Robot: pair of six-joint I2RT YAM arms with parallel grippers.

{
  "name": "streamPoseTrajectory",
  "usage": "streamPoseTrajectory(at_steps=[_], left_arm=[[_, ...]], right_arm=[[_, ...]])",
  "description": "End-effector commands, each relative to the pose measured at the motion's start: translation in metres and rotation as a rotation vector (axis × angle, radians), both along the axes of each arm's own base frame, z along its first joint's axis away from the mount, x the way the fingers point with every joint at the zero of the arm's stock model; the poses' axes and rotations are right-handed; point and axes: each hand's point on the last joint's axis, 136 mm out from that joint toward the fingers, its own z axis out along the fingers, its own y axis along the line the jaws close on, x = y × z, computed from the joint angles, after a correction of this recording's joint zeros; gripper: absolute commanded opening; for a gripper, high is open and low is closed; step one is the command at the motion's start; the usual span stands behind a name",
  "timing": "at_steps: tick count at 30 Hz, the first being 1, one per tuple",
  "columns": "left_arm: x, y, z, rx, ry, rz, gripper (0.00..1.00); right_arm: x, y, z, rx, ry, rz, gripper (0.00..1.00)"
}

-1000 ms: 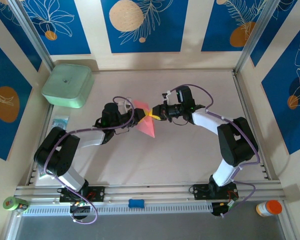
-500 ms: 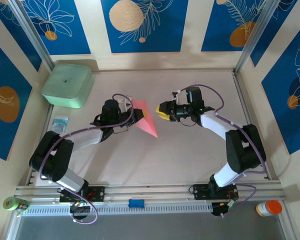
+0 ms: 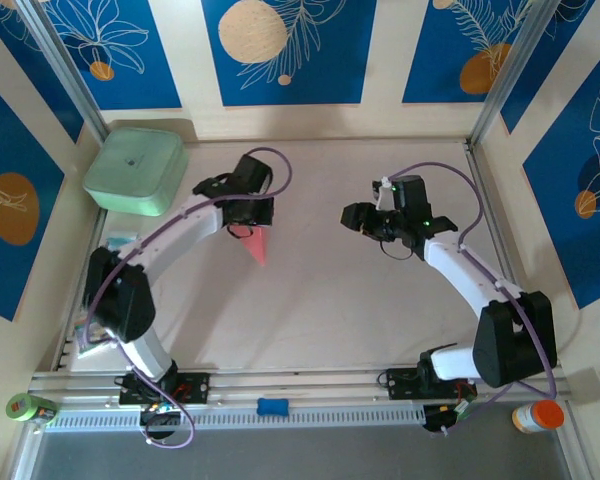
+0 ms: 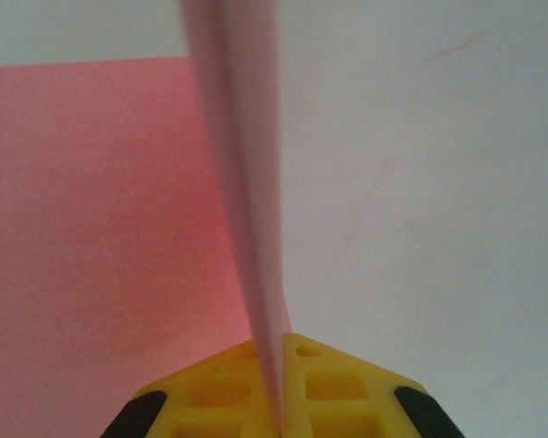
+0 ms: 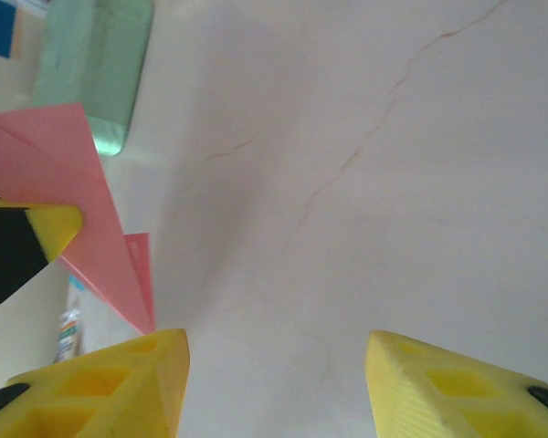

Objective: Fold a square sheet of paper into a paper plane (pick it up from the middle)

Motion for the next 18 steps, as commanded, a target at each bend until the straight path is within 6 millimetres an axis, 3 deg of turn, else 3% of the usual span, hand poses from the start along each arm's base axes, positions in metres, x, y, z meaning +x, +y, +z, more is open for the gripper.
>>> streamPoseTrajectory(at_steps=[1,9,18], left_arm=[[-0.024,0.058,-0.018,0.489,0.117,-0.017,0.07],[-0.005,0.048,-0.04,0.737,0.138,0.0,0.06],[0.002,0.025,-0.088,0.824,0.159,-0.004,0.06]], right_arm=[[-0.006,-0.017,-0.006,-0.075,-0.004,-0.04,0.54],[-0.014,-0.026,-0.011,-0.083,0.002,-0.081,0.56],[-0.022,-0.033,-0.022,-0.086,0.035,-0.115,0.56]])
